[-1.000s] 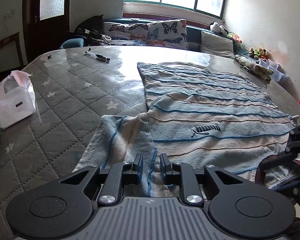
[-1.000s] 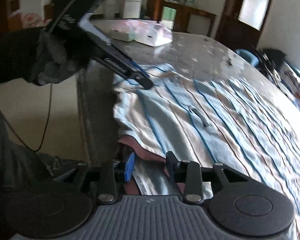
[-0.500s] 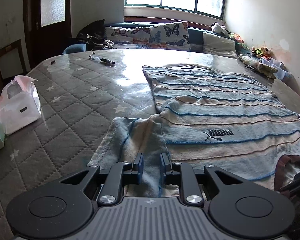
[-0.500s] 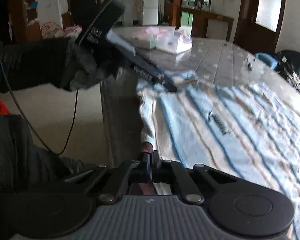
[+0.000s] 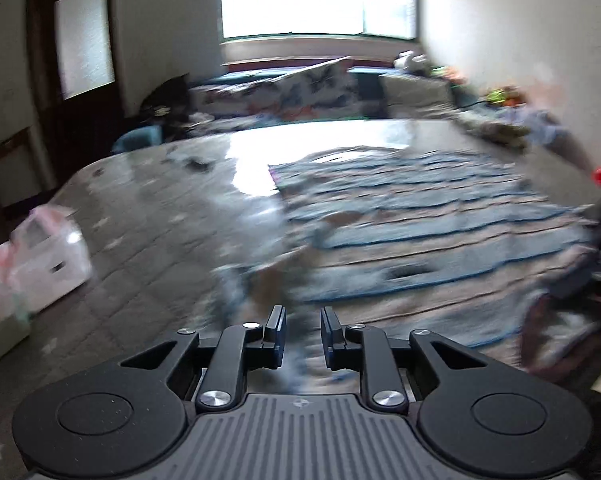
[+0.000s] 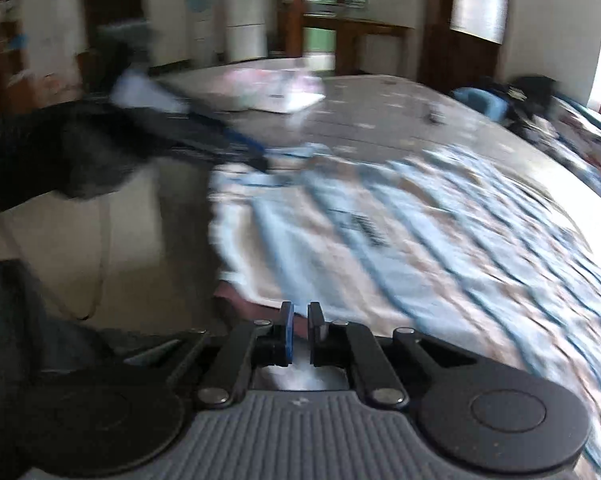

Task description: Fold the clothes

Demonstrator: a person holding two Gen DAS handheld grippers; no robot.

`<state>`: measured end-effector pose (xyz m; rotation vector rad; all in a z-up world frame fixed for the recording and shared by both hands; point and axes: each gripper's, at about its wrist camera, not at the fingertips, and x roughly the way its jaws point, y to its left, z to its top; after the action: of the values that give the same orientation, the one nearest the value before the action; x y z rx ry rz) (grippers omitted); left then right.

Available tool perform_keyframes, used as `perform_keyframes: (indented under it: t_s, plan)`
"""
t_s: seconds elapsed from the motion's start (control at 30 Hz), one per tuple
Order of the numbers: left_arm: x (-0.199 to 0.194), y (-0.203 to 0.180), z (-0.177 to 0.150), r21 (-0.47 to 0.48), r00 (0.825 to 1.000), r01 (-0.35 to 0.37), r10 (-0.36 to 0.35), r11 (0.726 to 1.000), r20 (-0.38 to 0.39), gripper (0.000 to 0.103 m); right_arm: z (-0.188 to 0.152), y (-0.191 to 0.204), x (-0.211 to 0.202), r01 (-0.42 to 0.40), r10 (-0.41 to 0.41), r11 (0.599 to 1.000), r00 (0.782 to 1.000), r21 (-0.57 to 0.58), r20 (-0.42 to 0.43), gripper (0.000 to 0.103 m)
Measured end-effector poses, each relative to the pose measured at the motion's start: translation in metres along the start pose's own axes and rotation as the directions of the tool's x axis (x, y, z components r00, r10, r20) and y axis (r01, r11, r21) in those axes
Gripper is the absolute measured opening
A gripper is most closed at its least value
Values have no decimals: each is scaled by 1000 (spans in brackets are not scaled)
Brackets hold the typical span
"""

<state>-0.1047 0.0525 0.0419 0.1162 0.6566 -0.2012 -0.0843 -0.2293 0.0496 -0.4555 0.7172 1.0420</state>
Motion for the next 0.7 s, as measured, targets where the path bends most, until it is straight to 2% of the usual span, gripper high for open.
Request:
perform_keyframes:
  t_s: [0.07,0.17,0.27,0.4,0.47,0.57,0.7]
  plan:
    - [-5,-11,2,19,998,51,-52,998,20,22,-4,-10,0,42,-42,998,999,41,-12,6]
    - [0,-23,-4,65,994,105,-105,992,-12,22,-12,-25,1,82,-78,991,996,106,-44,9]
    - [8,-23,-14,70,991,121,-116,990,-70,22,-23,-29,2,84,-75,986,995,146,-68,10]
    - [6,-21,-19,82,989,123,-115,989,-89,23,-38,-31,-6,82,-70,977,995,195,-66,10]
    - [4,-21,-17,91,989,123,-115,988,-90,24,-43,-33,-15,102,-95,967,995,234,-42,10]
    - [1,-22,-12,92,991,118,-112,989,-71,25,-54,-41,-26,132,-135,941,991,311,-13,17]
    - [2,-23,-2,84,993,116,-112,990,-46,26,-79,-48,-37,190,-189,897,981,400,-41,17]
